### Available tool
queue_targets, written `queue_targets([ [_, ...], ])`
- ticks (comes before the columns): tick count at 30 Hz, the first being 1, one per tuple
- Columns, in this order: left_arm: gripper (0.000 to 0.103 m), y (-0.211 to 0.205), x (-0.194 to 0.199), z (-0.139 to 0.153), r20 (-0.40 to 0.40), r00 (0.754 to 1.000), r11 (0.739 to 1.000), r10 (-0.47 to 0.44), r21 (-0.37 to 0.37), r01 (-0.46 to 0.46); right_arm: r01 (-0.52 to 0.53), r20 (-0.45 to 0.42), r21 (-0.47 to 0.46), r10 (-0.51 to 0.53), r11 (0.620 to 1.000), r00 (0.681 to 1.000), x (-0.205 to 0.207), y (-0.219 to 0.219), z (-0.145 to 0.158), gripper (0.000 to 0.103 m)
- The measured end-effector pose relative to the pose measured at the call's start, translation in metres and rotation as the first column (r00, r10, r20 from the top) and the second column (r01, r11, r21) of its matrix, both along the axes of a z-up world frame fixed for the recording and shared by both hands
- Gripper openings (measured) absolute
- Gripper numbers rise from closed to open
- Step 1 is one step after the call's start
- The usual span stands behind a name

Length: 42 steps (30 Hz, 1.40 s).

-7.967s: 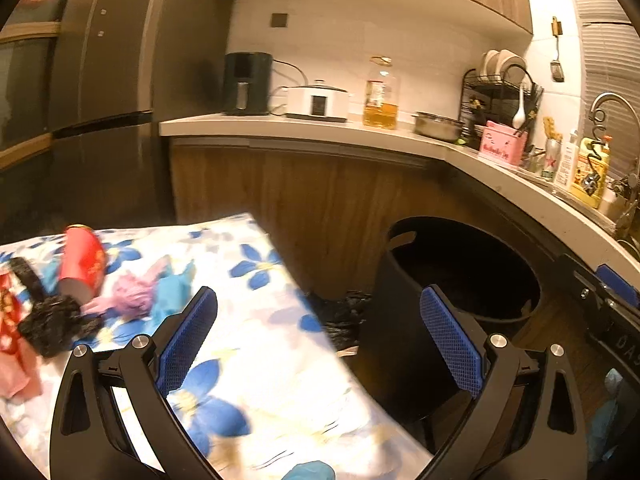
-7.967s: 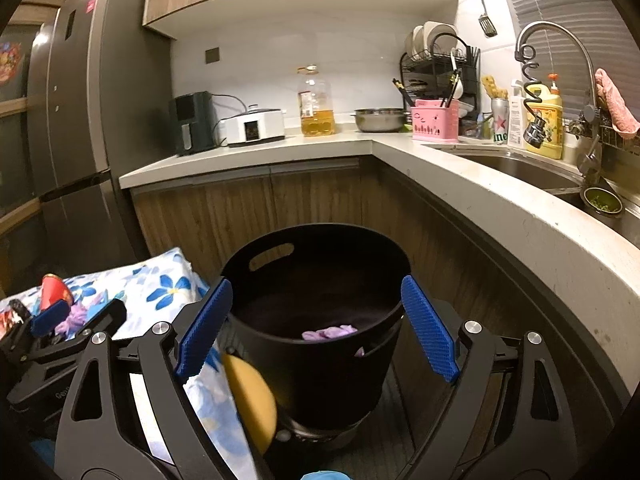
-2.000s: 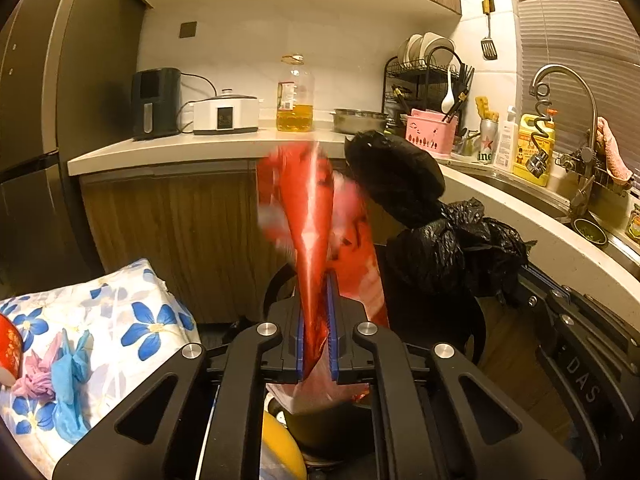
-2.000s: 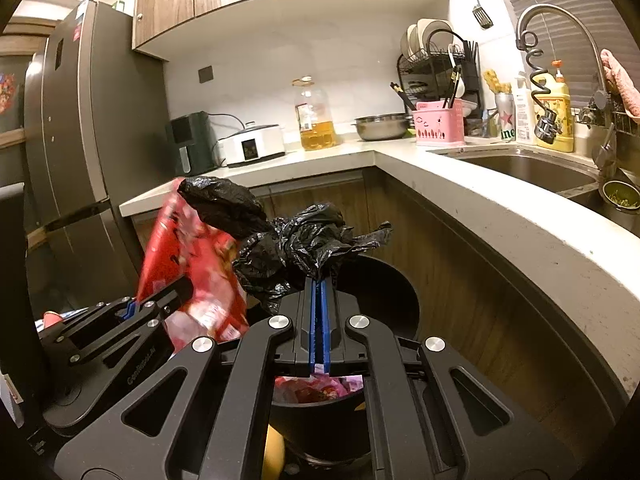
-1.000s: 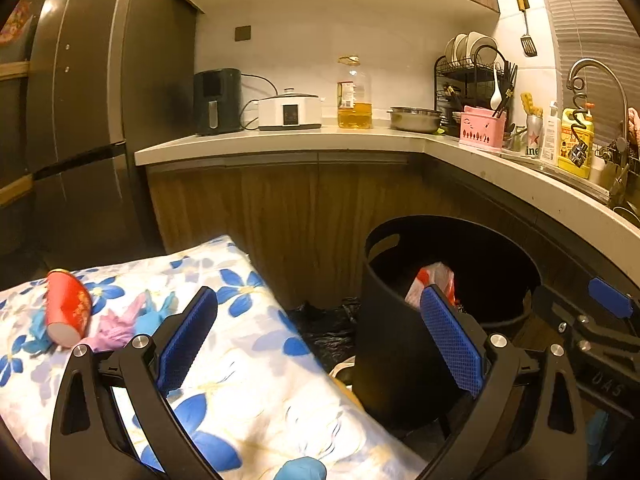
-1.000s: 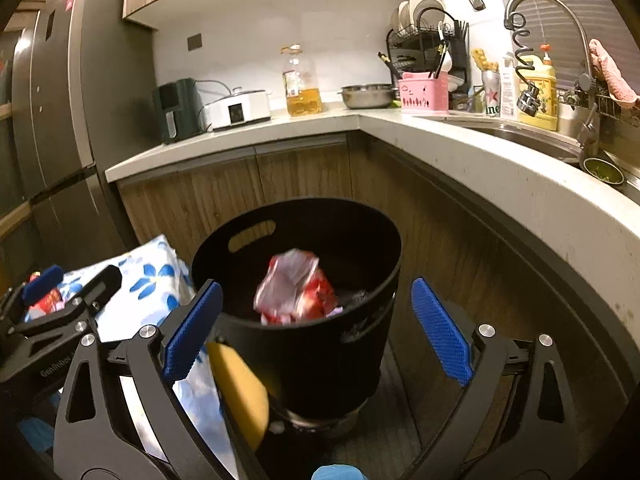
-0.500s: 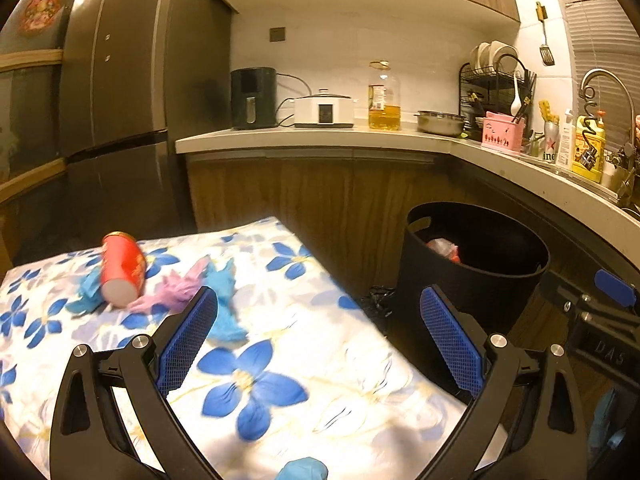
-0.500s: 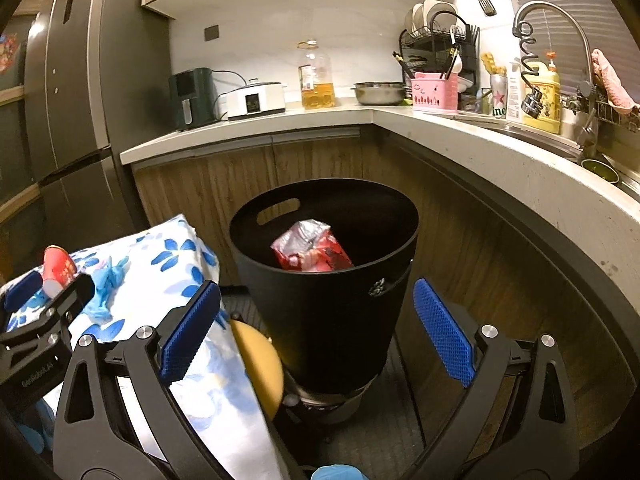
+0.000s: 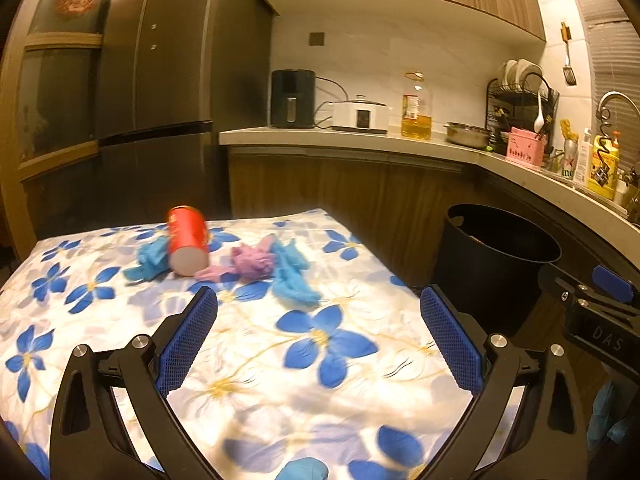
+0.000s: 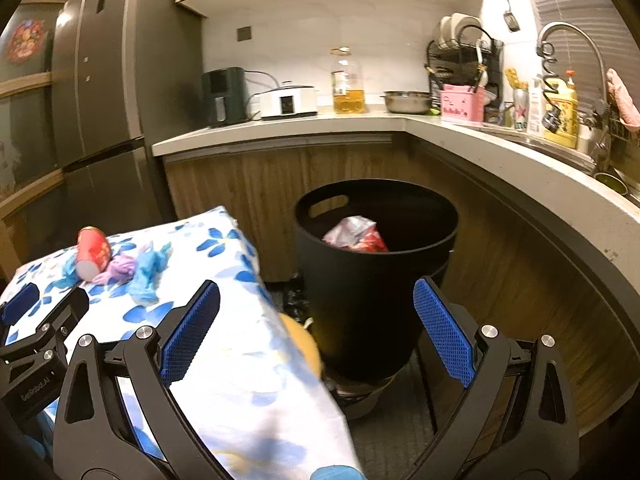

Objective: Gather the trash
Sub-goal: 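Move both open tools back to the table toward the blue glove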

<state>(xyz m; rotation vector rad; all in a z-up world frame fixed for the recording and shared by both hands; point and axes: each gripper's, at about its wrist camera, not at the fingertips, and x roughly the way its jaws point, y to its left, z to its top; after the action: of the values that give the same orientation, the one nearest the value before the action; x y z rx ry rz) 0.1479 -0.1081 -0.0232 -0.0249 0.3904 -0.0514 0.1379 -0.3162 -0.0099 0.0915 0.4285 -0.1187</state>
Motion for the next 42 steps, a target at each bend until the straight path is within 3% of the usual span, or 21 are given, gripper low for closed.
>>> queue_targets([
  [16, 0.097, 0.102, -0.023, -0.013, -0.021, 0.977, 0.976, 0.212, -0.043, -0.213, -0.180, -0.035, -0.031, 0.179, 0.983, 0.983, 0.020, 0.098, -0.022, 0.096],
  [29, 0.097, 0.141, 0.018, -0.009, -0.017, 0.952, 0.950, 0.307, -0.060, -0.307, -0.260, -0.036, -0.017, 0.259, 0.965, 0.965, 0.101, 0.152, -0.034, 0.096],
  [38, 0.097, 0.158, 0.050, -0.007, -0.003, 0.938, 0.937, 0.347, -0.046, -0.347, -0.278, -0.118, 0.033, 0.280, 0.960, 0.953, 0.163, 0.174, -0.050, 0.072],
  [42, 0.097, 0.169, 0.059, -0.007, -0.007, 0.931, 0.929, 0.365, -0.062, -0.365, -0.283, -0.165, 0.036, 0.285, 0.958, 0.944, 0.180, 0.182, -0.060, 0.053],
])
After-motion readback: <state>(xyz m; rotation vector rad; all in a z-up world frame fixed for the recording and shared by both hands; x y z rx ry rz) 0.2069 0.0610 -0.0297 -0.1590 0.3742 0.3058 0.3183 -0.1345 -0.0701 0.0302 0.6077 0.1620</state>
